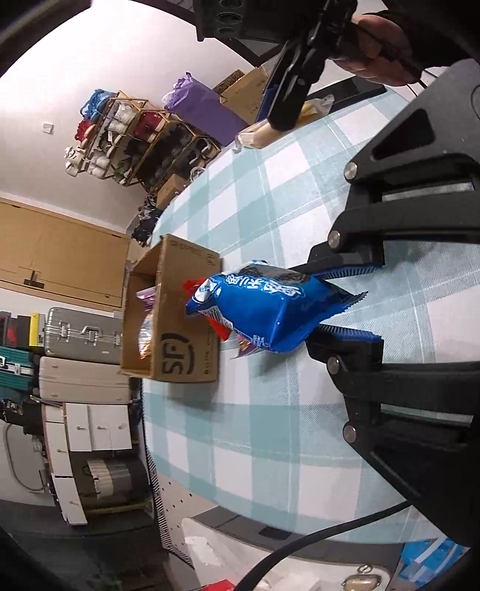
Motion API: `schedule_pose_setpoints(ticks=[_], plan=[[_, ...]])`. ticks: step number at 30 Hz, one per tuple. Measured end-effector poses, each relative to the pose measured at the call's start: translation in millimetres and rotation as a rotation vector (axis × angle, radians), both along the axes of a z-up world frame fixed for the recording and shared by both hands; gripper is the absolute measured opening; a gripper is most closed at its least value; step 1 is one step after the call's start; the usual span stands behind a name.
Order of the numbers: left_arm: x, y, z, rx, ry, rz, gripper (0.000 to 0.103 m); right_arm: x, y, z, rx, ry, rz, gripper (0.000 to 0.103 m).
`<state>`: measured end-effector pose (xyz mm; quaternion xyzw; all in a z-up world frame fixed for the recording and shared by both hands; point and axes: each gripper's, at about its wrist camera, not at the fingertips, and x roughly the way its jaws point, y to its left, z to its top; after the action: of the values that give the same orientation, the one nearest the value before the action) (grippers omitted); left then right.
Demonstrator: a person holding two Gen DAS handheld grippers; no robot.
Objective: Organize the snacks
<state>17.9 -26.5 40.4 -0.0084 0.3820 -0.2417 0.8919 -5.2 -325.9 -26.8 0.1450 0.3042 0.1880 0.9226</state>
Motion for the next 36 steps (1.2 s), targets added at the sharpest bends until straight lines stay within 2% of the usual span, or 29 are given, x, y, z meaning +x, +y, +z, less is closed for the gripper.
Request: schedule_pose_setpoints(ticks=[8, 18, 23, 25, 28, 32, 34, 36], plan=[[13, 22, 48, 0.037, -0.042, -0.017, 0.019, 18, 8, 43, -0.012, -0.053, 0.027, 0.058], [75, 16, 130, 0.050, -0.081, -0.051, 0.019, 79, -3, 121, 0.017, -0.125, 0.051, 0.058], [117, -5, 162, 0.093, -0.095, -0.069, 0.019, 118, -7, 153, -0.075, -0.167, 0.029, 0.058], [139, -17, 167, 0.107, -0.091, -0.066, 0.019, 140, -7, 157, -0.114, -0.155, 0.024, 0.058], [175, -35, 159, 0.099, -0.032, -0.073, 0.019, 169, -10, 157, -0.132, -0.138, 0.022, 0.058], [213, -56, 143, 0.144, -0.021, -0.061, 0.019, 219, -19, 144, -0.066, -0.059, 0.014, 0.058], [232, -63, 132, 0.120, 0.027, -0.075, 0.019, 243, -25, 137, -0.039, -0.030, 0.008, 0.058], [248, -67, 124, 0.115, 0.053, -0.078, 0.019, 260, -25, 129, -0.060, -0.015, 0.011, 0.058]])
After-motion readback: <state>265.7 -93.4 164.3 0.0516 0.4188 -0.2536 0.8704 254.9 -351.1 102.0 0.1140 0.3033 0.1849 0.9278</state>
